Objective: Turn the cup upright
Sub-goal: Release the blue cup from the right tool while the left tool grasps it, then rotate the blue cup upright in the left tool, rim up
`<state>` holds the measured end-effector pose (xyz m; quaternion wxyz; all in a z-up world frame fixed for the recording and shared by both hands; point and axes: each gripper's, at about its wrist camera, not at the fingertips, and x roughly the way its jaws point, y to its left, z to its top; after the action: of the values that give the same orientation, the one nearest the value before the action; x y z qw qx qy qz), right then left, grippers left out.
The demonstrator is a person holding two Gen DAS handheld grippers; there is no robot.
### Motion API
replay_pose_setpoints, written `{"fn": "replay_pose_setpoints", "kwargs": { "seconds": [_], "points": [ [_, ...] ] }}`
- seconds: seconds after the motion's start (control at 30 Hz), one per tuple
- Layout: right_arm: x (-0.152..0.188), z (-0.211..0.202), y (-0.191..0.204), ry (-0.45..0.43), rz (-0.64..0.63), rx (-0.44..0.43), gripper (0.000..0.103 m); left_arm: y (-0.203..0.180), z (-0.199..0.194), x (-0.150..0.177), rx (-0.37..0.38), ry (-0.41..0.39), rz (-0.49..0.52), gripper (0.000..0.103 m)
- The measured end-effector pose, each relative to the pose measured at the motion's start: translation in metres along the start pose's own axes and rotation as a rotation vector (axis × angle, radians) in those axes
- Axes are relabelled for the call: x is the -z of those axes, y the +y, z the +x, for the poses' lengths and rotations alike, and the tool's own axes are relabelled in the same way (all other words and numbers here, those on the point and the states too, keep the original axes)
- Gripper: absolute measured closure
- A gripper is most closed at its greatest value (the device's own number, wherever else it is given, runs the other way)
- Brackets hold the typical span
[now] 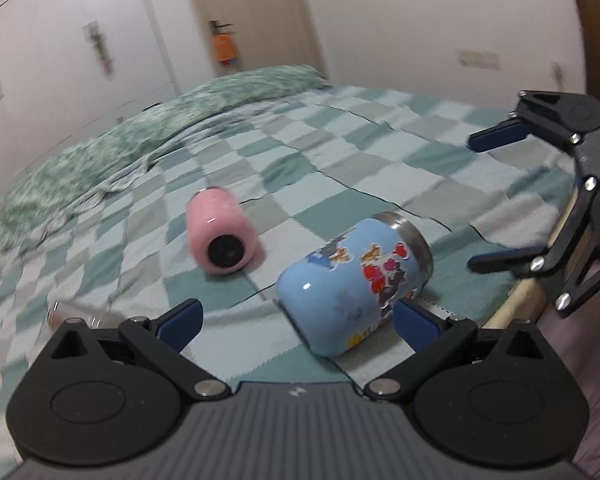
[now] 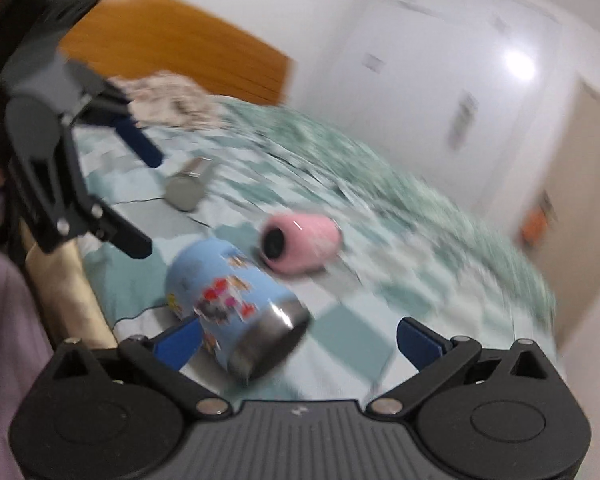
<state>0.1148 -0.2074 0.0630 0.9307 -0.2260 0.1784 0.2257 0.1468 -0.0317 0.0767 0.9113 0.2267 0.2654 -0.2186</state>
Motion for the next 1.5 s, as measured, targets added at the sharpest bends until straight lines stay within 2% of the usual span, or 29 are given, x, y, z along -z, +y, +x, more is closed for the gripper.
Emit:
{"fn": "replay_pose_setpoints", "kwargs": {
  "seconds": [0.2, 0.37, 0.47, 0.57, 0.63, 0.73, 0.8, 1.0, 1.13, 1.33, 1.5],
  "points": [
    [0.026, -0.001, -0.018, 0.106, 0.265, 0.095, 0.000, -0.018, 0.038, -0.017, 0.077, 0.065, 0.200, 0.000],
    [0.038, 0.011, -0.018, 0.164, 0.371, 0.113, 0.000, -0.034, 0.069, -0.024, 0.126, 0.123, 0.340, 0.000],
    [0.040, 0.017, -0.016, 0.171, 0.399, 0.091, 0.000, -0.036, 0.089, -0.027, 0.145, 0.159, 0.372, 0.000],
    [0.042, 0.023, -0.014, 0.171, 0.403, 0.078, 0.000, -0.036, 0.111, -0.027, 0.188, 0.214, 0.361, 0.000],
    [0.043, 0.027, -0.014, 0.172, 0.403, 0.068, 0.000, -0.037, 0.118, -0.026, 0.166, 0.216, 0.366, 0.000],
    [0.046, 0.030, -0.017, 0.164, 0.410, 0.059, 0.000, -0.028, 0.126, -0.033, 0.157, 0.262, 0.251, 0.000],
    [0.047, 0.032, -0.018, 0.161, 0.410, 0.053, 0.000, -0.023, 0.129, -0.038, 0.147, 0.294, 0.184, 0.004],
    [0.049, 0.034, -0.023, 0.140, 0.394, 0.020, 0.000, -0.032, 0.119, -0.046, 0.037, 0.405, 0.079, 0.014],
    [0.048, 0.035, -0.028, 0.115, 0.398, 0.001, 0.000, -0.024, 0.107, -0.050, 0.002, 0.484, -0.115, 0.019],
    [0.048, 0.037, -0.034, 0.083, 0.407, -0.025, 0.000, -0.017, 0.085, -0.040, -0.040, 0.519, -0.356, 0.019],
    [0.050, 0.040, -0.035, 0.070, 0.434, -0.034, 0.000, -0.006, 0.070, -0.028, -0.069, 0.493, -0.554, 0.019]
  ]
}}
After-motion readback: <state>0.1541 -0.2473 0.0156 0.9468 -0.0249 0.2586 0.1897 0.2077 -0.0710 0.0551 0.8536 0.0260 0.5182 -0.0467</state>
